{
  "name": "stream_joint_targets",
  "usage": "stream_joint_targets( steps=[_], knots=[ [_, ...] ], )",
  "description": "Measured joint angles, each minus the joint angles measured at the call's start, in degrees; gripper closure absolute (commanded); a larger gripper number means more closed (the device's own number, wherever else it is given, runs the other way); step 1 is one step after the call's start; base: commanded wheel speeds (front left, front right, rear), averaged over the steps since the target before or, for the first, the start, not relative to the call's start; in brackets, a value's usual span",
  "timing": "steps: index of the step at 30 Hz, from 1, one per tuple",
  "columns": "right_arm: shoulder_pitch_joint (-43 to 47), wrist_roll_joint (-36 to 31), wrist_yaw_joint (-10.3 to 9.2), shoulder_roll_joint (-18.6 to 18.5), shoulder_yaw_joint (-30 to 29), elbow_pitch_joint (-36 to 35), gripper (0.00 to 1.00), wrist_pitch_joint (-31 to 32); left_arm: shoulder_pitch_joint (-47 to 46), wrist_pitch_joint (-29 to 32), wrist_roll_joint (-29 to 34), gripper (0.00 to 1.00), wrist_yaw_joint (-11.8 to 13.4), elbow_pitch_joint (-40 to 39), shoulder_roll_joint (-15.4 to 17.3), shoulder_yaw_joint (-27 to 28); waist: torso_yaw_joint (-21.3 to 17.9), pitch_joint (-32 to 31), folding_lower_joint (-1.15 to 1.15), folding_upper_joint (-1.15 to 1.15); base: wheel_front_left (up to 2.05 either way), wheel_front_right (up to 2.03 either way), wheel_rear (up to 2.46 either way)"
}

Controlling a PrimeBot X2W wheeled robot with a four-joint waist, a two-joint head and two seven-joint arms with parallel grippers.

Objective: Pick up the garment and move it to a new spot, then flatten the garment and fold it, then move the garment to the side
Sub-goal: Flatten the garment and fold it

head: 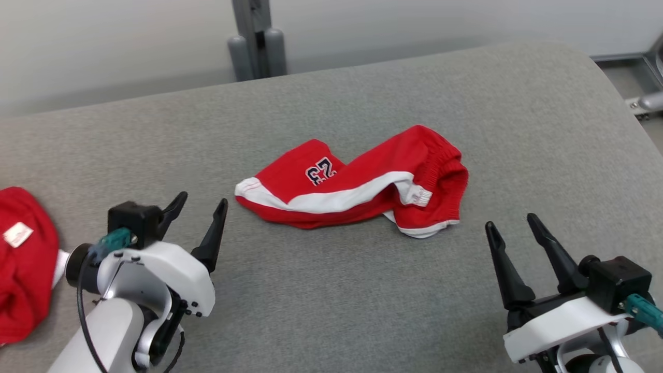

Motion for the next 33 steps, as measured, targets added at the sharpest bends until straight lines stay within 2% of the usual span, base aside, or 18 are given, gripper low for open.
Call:
stream_joint_targets(
  steps=[7, 17, 18, 20, 27, 33],
  knots=[
    [-1.5, 1.6, 0.00, 0.0, 2.1, 2.3, 0.00, -2.0, -8.2, 7.4, -3.4, 0.00, -6.3, 10.2, -0.2, -2.2, -4.2, 3.7, 0.00, 0.00, 0.00, 0.00, 0.00],
    [-4.0, 3.4, 0.00, 0.0, 4.4, 6.3, 0.00, -4.6, -16.4, 10.3, -6.9, 0.00, -11.0, 22.6, -0.5, -2.2, -8.2, 8.2, 0.00, 0.00, 0.00, 0.00, 0.00],
    [-4.1, 3.4, 0.00, 0.0, 4.5, 6.6, 0.00, -4.8, -16.8, 10.3, -7.1, 0.29, -11.2, 23.1, -0.6, -2.2, -8.3, 8.5, 0.00, 0.00, 0.00, 0.00, 0.00],
    [-4.9, 3.5, 0.00, 0.0, 4.7, 7.1, 0.00, -5.0, -17.6, 9.6, -7.3, 1.00, -11.5, 24.0, -1.0, -2.3, -8.2, 8.9, 0.00, 0.00, 0.00, 0.00, 0.00],
    [-9.2, 3.1, 0.00, 0.0, 6.0, 7.9, 0.00, -4.6, -19.5, 6.4, -6.7, 1.00, -12.4, 24.4, -1.9, -3.8, -5.8, 9.7, 0.00, 0.00, 0.00, 0.00, 0.00],
    [-13.5, 4.1, 0.00, -1.8, 9.5, 11.7, 0.00, -0.9, -20.3, 5.3, -6.1, 1.00, -12.7, 23.9, -3.3, -5.2, -3.2, 10.3, 0.00, 0.00, 0.00, 0.00, 0.00]
  ],
)
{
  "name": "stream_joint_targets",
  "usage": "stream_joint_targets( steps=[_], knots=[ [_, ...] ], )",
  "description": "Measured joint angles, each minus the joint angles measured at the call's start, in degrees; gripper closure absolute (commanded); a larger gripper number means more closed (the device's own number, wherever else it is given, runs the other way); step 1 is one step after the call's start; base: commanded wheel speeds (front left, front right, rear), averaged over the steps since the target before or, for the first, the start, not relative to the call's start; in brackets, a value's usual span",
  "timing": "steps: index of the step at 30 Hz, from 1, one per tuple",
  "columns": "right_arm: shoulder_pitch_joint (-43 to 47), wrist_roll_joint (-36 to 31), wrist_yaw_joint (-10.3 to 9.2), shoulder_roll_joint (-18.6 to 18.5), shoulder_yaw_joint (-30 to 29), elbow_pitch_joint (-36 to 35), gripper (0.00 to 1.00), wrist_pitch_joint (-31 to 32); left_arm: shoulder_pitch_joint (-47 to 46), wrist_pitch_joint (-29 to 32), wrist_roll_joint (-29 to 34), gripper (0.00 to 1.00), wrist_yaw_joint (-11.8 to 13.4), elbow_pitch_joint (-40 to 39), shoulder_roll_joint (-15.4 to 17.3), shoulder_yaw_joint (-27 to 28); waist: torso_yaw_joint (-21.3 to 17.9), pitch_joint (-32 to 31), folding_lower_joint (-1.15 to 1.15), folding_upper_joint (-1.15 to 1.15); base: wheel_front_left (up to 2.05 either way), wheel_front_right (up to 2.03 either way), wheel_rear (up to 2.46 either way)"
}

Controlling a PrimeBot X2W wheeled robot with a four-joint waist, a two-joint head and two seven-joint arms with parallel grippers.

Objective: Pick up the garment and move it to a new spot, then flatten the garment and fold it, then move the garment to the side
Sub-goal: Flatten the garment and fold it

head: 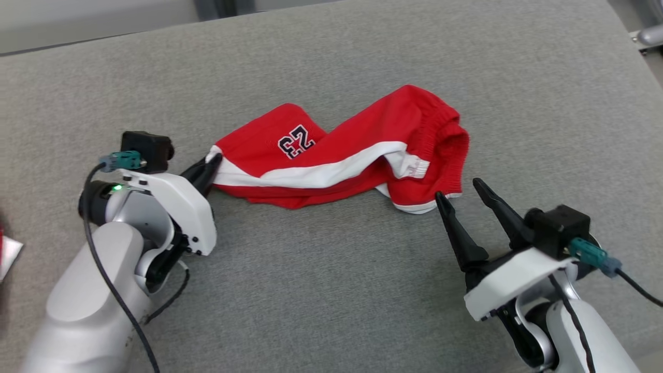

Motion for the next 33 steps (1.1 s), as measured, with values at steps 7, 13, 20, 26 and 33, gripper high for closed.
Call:
stream_joint_targets(
  steps=[7, 13, 20, 26, 33],
  knots=[
    [-5.9, 1.4, 0.01, -2.1, 2.7, 6.8, 0.00, 1.1, -1.3, -0.8, 0.5, 1.00, -0.4, -0.9, -1.0, -1.7, 2.9, 1.7, 0.00, 0.00, 0.00, 0.00, 0.00],
    [-10.2, 2.8, 0.01, -2.5, 4.5, 11.3, 0.00, 0.6, -2.2, -1.8, 0.6, 1.00, -0.5, -1.5, -1.3, -2.4, 4.6, 3.4, 0.00, 0.00, 0.00, 0.00, 0.00],
    [-12.3, 4.8, 0.01, -3.4, 6.0, 11.9, 1.00, -3.2, -2.4, -5.0, 1.0, 1.00, -0.5, -3.4, -1.3, -2.4, 5.4, 4.1, 0.00, 0.00, 0.00, 0.00, 0.00],
    [-10.6, 8.2, 0.01, -4.4, 3.8, 7.0, 1.00, -5.7, -2.5, -8.5, 2.2, 1.00, 1.8, -6.2, -0.4, -1.1, 5.5, 2.7, 0.00, 0.00, 0.00, 0.00, 0.00],
    [-8.3, 12.7, 0.00, -5.3, -0.8, -5.4, 1.00, -6.3, -1.6, -13.1, 3.3, 1.00, 6.3, -16.6, 1.7, 2.3, 5.3, -0.7, 0.00, 0.00, 0.00, 0.00, 0.00]
  ],
)
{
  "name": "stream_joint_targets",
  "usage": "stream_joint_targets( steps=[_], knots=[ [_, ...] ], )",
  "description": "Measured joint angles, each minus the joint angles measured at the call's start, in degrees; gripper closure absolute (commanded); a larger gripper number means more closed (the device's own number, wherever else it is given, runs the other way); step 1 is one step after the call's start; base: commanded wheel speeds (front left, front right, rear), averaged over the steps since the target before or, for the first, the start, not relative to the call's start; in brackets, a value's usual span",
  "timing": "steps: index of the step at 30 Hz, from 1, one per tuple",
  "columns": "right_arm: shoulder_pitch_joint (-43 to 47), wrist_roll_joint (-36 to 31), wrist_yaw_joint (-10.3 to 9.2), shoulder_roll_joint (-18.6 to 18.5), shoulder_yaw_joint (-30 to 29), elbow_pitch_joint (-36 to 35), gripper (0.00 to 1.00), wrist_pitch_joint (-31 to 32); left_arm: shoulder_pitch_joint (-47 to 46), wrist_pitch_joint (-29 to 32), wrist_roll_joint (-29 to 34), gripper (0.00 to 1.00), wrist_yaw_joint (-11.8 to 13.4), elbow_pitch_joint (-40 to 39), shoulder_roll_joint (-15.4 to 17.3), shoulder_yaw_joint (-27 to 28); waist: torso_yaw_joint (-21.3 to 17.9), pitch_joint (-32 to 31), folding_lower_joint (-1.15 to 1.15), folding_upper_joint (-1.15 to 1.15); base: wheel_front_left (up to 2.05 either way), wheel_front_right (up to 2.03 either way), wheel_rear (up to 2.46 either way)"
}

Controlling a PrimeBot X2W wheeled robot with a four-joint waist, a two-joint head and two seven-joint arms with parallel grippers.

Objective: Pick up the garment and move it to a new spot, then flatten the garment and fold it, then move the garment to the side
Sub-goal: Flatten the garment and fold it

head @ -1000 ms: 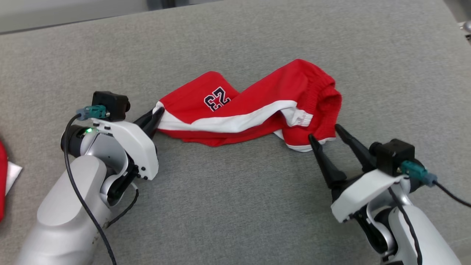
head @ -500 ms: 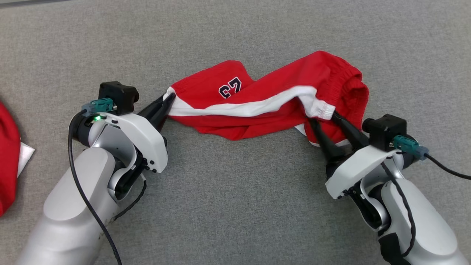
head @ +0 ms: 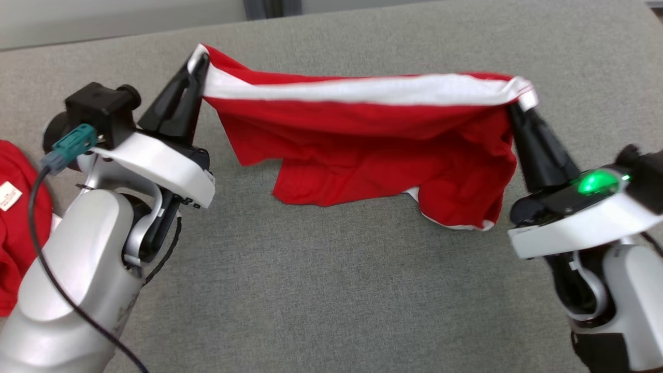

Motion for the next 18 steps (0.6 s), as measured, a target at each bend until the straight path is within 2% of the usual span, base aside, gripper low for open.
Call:
stream_joint_targets(
  steps=[7, 13, 18],
  knots=[
    [-0.8, 2.7, 0.00, -0.2, -4.4, -9.9, 1.00, -1.1, 1.0, -1.1, 3.0, 1.00, 5.9, -15.4, 2.3, 2.9, 0.4, -3.7, 0.00, 0.00, 0.00, 0.00, 0.00],
    [-1.7, 5.0, 0.00, 1.3, -7.7, -13.1, 1.00, -1.8, 1.9, -1.3, 5.3, 1.00, 9.8, -27.3, 3.9, 5.1, 1.2, -6.8, 0.00, 0.00, 0.00, 0.00, 0.00],
    [-1.8, 6.2, 0.01, 1.5, -8.1, -13.9, 1.00, -1.4, 1.8, -0.7, 7.1, 1.00, 11.5, -34.4, 5.1, 6.0, 1.9, -8.4, 0.00, 0.00, 0.00, 0.00, 0.00]
  ],
)
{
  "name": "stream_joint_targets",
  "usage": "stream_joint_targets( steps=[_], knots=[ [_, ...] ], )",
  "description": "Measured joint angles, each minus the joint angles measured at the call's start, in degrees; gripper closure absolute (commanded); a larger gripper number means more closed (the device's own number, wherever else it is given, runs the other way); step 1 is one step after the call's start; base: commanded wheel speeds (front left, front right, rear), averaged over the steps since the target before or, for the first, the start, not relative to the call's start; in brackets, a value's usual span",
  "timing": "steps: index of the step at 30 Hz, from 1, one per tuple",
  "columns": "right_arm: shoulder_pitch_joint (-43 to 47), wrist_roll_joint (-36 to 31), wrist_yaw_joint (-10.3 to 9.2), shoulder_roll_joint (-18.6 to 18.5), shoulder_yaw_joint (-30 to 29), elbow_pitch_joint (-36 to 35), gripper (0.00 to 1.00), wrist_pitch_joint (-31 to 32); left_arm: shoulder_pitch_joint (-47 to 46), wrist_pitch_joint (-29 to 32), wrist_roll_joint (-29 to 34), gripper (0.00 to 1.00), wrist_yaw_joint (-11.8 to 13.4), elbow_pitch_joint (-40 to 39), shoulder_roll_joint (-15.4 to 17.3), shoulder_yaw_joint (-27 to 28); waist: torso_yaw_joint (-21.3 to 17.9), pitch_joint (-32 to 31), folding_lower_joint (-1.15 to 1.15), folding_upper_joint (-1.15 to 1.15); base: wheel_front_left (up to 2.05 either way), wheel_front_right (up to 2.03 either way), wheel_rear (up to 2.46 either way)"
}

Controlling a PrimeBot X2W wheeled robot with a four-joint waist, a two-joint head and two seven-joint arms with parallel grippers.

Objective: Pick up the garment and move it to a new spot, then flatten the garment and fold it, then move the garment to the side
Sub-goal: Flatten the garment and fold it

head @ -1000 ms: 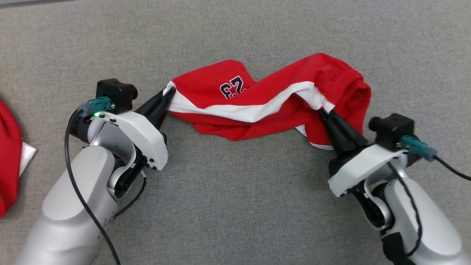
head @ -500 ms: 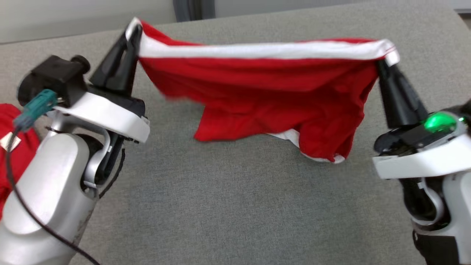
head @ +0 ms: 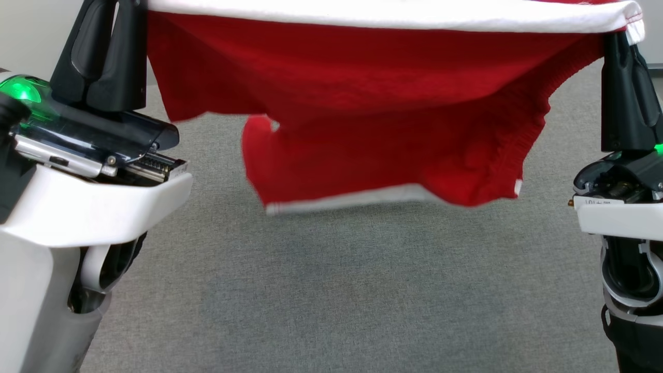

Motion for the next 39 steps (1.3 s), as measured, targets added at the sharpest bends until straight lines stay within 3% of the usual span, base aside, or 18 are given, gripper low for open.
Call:
stream_joint_targets(
  steps=[6, 10, 23, 33, 39],
  knots=[
    [-2.5, 0.0, -0.01, 0.0, -0.5, 2.2, 1.00, 0.9, -1.9, 2.2, 0.4, 1.00, 0.0, -1.8, 0.4, -0.5, 0.3, 0.0, 0.00, 0.00, 0.00, 0.00, 0.00],
    [-7.2, -0.3, -0.01, -1.1, 1.2, 7.7, 1.00, 1.4, -5.4, 3.3, -1.3, 1.00, -2.4, 3.1, 0.1, -1.5, 0.1, 0.8, 0.00, 0.00, 0.00, 0.00, 0.00],
    [-37.0, 0.9, 0.00, -2.0, 9.9, 42.7, 1.00, -1.2, -30.7, 6.7, -5.7, 1.00, -12.7, 44.6, -6.1, -4.9, 0.1, 5.7, 0.00, 0.00, 0.00, 0.00, 0.00],
    [-56.5, -1.2, 0.01, 3.0, 13.6, 67.8, 1.00, -8.2, -48.5, -5.7, -3.3, 1.00, -16.7, 70.3, -9.6, -5.4, -0.4, 11.1, 0.00, 0.00, 0.00, 0.00, 0.00],
    [-54.7, 0.6, 0.00, 3.2, 18.5, 71.2, 1.00, -8.6, -46.6, -10.6, -3.9, 1.00, -18.1, 74.7, -12.7, -6.3, 1.1, 13.8, 0.00, 0.00, 0.00, 0.00, 0.00]
  ],
)
